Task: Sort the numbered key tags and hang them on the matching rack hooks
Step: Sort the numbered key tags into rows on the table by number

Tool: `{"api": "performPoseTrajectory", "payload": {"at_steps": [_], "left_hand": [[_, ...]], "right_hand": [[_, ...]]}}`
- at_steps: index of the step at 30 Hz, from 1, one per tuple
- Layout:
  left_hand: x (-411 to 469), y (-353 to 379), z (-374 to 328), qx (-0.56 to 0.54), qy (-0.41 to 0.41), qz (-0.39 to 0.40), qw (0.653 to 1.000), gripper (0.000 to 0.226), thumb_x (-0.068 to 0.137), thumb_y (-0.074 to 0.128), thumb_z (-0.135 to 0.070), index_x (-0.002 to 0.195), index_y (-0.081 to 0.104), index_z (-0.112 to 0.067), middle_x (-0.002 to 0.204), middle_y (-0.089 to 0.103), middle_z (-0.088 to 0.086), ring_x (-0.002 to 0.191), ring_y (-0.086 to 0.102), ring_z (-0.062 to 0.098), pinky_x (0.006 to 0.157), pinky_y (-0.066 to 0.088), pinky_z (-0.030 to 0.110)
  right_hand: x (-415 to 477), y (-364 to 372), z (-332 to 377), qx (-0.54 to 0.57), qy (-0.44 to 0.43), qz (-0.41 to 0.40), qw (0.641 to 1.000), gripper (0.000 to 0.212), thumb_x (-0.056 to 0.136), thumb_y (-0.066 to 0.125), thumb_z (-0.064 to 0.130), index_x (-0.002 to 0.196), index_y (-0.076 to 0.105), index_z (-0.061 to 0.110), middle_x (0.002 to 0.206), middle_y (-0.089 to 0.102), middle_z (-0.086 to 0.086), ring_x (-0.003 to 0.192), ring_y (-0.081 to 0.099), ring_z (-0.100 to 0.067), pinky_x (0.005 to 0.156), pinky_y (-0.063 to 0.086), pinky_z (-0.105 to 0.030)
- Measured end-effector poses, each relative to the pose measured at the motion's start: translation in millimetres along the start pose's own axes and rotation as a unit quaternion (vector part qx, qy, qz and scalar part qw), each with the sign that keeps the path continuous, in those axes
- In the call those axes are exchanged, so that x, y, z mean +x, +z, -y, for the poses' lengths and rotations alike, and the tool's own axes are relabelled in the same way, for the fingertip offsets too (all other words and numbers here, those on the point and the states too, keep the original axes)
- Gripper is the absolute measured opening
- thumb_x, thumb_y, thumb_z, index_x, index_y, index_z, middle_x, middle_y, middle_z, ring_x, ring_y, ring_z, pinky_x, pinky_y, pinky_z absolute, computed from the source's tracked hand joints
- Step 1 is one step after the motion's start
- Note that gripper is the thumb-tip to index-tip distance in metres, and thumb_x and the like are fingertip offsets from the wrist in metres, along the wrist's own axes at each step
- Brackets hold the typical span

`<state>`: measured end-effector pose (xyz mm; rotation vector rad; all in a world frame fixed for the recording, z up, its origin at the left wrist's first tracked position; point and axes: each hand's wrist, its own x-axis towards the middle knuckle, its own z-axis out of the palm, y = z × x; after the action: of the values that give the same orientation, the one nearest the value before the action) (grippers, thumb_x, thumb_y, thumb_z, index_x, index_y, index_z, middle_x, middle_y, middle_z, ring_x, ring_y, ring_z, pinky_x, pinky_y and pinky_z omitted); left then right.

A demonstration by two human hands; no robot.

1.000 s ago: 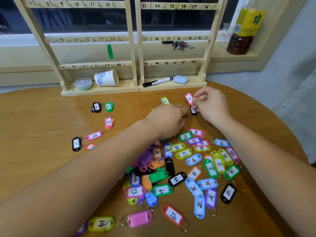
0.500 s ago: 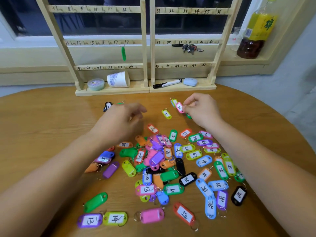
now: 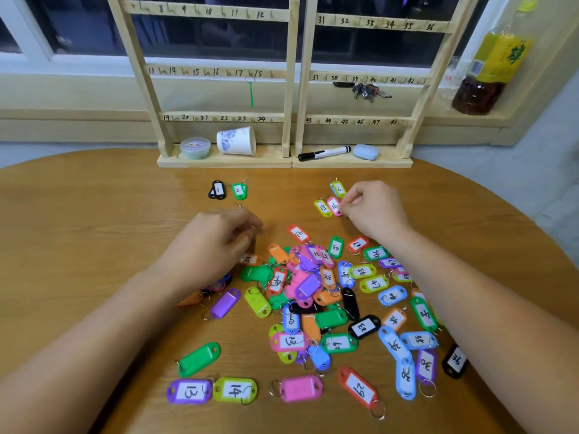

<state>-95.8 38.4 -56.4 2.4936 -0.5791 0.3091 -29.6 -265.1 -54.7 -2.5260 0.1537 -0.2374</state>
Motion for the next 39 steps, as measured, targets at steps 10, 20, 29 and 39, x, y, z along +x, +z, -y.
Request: {"api": "performPoseTrajectory", "payload": {"at_steps": [10, 20, 29, 39], "left_hand": [[-1, 0, 4, 0.01, 0.017, 0.009, 1.0, 0.02, 0.099, 0.068, -0.016, 0.113, 0.077, -0.027, 0.098, 0.074, -0.015, 0.094, 0.064, 0.01, 0.084, 0.052, 0.031], [-7, -4, 3, 0.008, 0.001, 0.002, 1.0, 0.019, 0.1, 0.069, -0.019, 0.114, 0.077, -0.028, 0.1, 0.074, -0.015, 0.095, 0.065, 0.01, 0.085, 0.051, 0.03], [-10, -10, 5, 0.0, 0.001, 0.002, 1.0, 0.019, 0.102, 0.067, -0.023, 0.117, 0.077, -0.031, 0.103, 0.074, -0.016, 0.099, 0.063, 0.007, 0.085, 0.053, 0.031], [-31, -29, -2, -0.022, -0.032, 0.015, 0.999, 0.022, 0.102, 0.067, -0.029, 0.121, 0.074, -0.039, 0.104, 0.073, -0.024, 0.1, 0.067, 0.0, 0.081, 0.045, 0.011]], "right_hand": [[2, -20, -2, 0.018, -0.005, -0.047, 0.999, 0.02, 0.09, 0.065, 0.017, 0.075, 0.076, 0.023, 0.076, 0.075, 0.01, 0.084, 0.07, -0.009, 0.073, 0.053, -0.028], [-2, -17, 4, -0.018, -0.05, -0.02, 0.998, 0.016, 0.095, 0.067, 0.017, 0.082, 0.074, 0.024, 0.077, 0.072, 0.01, 0.078, 0.067, -0.008, 0.063, 0.047, -0.023], [-20, -10, -9, -0.199, -0.176, 0.035, 0.964, 0.053, 0.098, 0.052, -0.004, 0.134, 0.073, 0.029, 0.125, 0.062, 0.004, 0.11, 0.042, -0.021, 0.1, 0.038, -0.039], [-46, -62, -9, 0.017, -0.125, -0.095, 0.988, 0.041, 0.097, 0.056, 0.003, 0.123, 0.077, 0.027, 0.108, 0.067, 0.006, 0.1, 0.062, -0.013, 0.09, 0.046, -0.027]]}}
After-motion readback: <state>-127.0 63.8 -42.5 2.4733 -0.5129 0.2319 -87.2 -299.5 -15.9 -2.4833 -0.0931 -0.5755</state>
